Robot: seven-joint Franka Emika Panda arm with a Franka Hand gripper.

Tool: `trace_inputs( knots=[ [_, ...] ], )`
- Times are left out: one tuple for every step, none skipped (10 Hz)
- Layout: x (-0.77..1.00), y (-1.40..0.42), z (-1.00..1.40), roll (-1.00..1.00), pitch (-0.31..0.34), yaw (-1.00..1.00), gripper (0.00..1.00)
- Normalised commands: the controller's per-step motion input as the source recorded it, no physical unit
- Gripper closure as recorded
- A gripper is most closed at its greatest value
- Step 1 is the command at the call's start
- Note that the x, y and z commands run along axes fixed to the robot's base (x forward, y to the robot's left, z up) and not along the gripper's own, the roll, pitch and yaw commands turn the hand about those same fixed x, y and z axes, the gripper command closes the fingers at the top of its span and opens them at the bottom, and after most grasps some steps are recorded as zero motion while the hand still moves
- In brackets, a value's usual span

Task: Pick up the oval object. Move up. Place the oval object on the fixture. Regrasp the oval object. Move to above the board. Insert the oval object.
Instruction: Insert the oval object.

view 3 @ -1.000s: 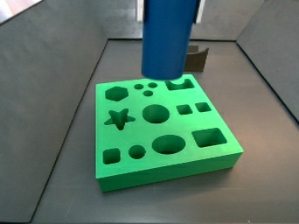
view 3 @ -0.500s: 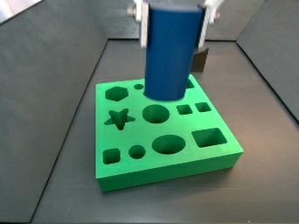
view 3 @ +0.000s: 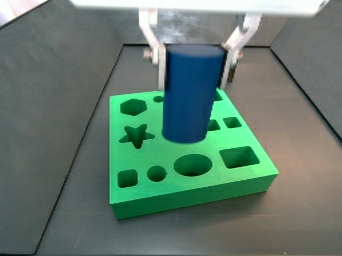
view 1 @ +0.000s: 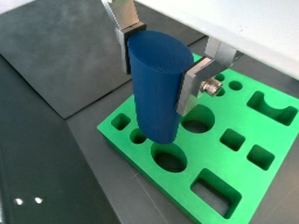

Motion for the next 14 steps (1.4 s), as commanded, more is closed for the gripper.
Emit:
trace_inputs(
  knots=[
    [0.06, -0.13, -0.41, 0.18, 0.000, 0.11, 1.00],
    [0.08, -0.10, -0.41, 0.20, 0.000, 0.15, 1.00],
    [0.18, -0.10, -0.39, 0.21, 0.023, 0.14, 1.00],
    [0.13, 0.00, -0.15, 0.02, 0.044, 0.04, 1.00],
    [-0.05, 0.00, 0.00, 0.00, -0.006, 0.04, 1.00],
    [0.00, -0.01, -0.05, 0.00, 0.000, 0.00, 1.00],
    [0.12, 0.00, -0.17, 0.05, 0.000, 0.00, 1.00],
    [0.14, 0.00, -0.23, 0.09, 0.000, 0.02, 1.00],
    [0.28, 0.00, -0.21, 0.10, 0.000, 0.07, 1.00],
    [0.32, -0.01, -0.23, 0.10, 0.003, 0.07, 1.00],
    [0.33, -0.06, -0.26, 0.09, 0.001, 0.05, 1.00],
    [0.33, -0.09, -0.26, 0.09, 0.000, 0.02, 1.00],
    [0.33, -0.10, -0.27, 0.09, 0.000, 0.02, 1.00],
    [0.39, -0.11, -0.27, 0.08, 0.000, 0.01, 1.00]
  ],
)
